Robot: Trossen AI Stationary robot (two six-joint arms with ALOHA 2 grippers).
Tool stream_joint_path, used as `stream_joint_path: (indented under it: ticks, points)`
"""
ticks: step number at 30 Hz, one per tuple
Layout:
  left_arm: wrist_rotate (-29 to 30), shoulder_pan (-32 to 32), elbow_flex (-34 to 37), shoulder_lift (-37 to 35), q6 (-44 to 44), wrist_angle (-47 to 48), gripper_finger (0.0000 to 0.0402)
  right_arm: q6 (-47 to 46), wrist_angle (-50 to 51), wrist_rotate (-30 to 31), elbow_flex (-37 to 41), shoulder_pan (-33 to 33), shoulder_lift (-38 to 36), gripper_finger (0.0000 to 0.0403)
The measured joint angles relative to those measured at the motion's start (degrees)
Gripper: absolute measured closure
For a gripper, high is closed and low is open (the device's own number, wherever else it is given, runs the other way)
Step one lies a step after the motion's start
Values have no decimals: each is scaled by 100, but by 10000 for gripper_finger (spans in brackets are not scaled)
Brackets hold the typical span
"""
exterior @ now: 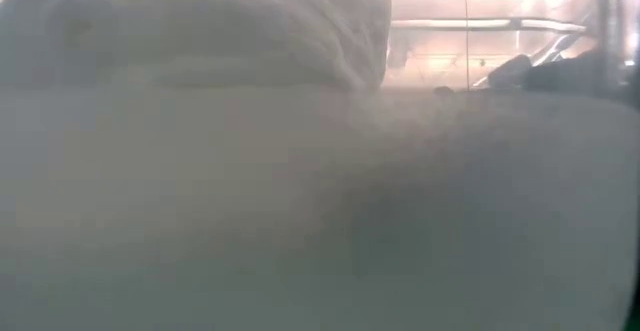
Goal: Sort clothes
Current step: Put the black short pants into the blue laundry organizer
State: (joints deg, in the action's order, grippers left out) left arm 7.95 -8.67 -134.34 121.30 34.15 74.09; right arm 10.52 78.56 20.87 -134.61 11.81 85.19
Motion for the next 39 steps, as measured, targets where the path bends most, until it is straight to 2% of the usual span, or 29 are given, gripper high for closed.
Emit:
stream_joint_path:
  ticks: [4, 15, 18, 24, 39]
  points:
    - [-187, 0, 0, 165, 230, 35, 249, 0, -2, -3, 0, 0, 0, 193]
    - [-58, -7, 1, 379, 706, 6, 249, -1, -2, -8, 2, 0, 7, 193]
    - [-285, -7, 1, 397, 700, 153, 249, -35, -2, -10, 2, 0, 9, 193]
    - [-288, -4, 3, 393, 638, 813, 249, -136, -2, -31, 2, 0, 9, 193]
    - [-263, 7, 12, 1075, 199, 889, 249, -92, -2, -32, 4, 0, 24, 193]
